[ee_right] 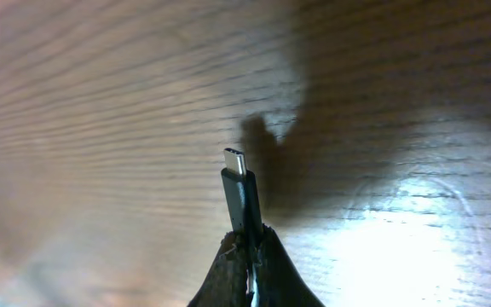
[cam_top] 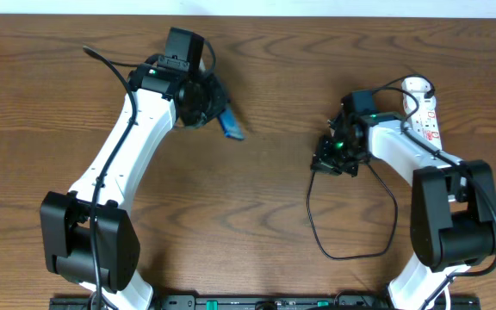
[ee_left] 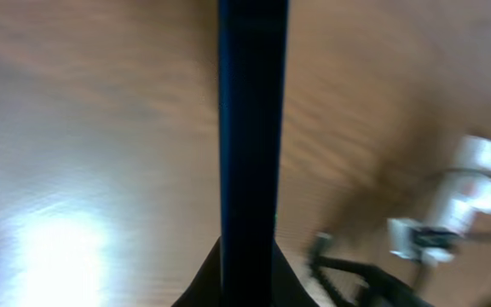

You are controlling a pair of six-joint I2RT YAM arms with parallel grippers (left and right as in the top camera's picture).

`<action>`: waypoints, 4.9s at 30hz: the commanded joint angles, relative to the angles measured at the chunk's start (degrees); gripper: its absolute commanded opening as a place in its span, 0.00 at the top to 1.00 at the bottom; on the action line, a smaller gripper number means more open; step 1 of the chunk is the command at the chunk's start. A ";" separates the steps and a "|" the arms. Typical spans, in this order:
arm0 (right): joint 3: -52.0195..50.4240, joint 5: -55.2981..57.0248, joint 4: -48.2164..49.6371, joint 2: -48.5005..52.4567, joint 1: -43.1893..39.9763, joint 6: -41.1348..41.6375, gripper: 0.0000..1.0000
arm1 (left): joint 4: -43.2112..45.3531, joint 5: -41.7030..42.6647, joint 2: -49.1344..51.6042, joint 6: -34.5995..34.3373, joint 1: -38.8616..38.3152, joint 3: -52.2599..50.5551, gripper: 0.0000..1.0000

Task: Plug charger to phone and switch on socket
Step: 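Raise the phone with the left gripper and bring the plug beneath it, then push the USB-C plug upward into the phone's bottom port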

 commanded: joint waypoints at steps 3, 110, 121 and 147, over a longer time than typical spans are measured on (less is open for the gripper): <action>-0.33 -14.60 -0.15 -5.75 -2.27 -7.58 0.99 | 9.25 20.76 -0.28 4.22 0.09 0.57 0.93; -0.35 -32.02 19.28 -37.55 1.57 5.75 0.99 | 64.89 50.34 -0.20 -23.85 -2.91 0.57 0.93; -0.33 -31.95 19.34 -37.57 1.57 5.75 0.99 | 64.87 50.56 -0.15 -22.82 -2.91 0.57 0.93; -0.35 -30.14 17.09 -37.57 1.64 4.59 0.99 | 59.74 50.45 -0.15 -20.09 -2.10 0.57 0.93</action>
